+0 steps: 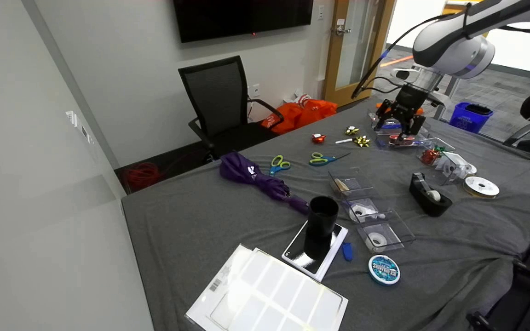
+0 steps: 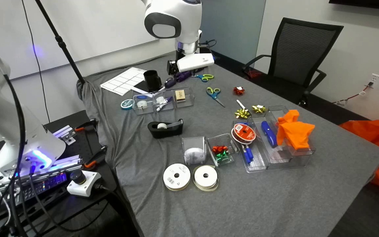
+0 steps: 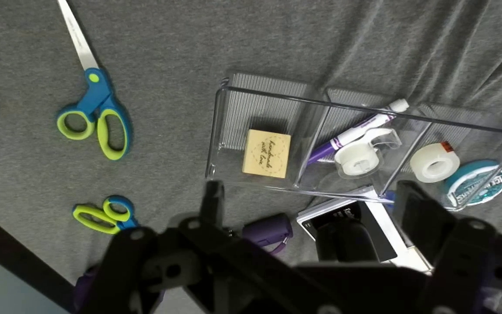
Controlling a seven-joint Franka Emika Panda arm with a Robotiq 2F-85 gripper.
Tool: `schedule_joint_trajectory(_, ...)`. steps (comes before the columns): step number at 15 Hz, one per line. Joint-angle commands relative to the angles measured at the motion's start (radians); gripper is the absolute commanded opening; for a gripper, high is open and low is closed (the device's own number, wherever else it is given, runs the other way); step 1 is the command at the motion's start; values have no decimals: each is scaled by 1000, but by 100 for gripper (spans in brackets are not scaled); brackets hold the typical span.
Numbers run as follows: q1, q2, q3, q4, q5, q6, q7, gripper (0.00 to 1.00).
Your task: Remove the brown object from the top compartment of the clear case on the left and put it on the table
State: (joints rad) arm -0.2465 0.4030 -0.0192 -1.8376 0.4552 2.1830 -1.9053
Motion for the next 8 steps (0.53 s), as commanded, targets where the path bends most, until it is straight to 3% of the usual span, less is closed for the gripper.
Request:
schedule_joint_trajectory(1,4,59,11,34,-23,38,13,100)
schedule_joint_trajectory(5,0,161,44,71,16,111,43,100)
schedule_joint_trajectory(8,-25,249,92,125,35,101,39,100)
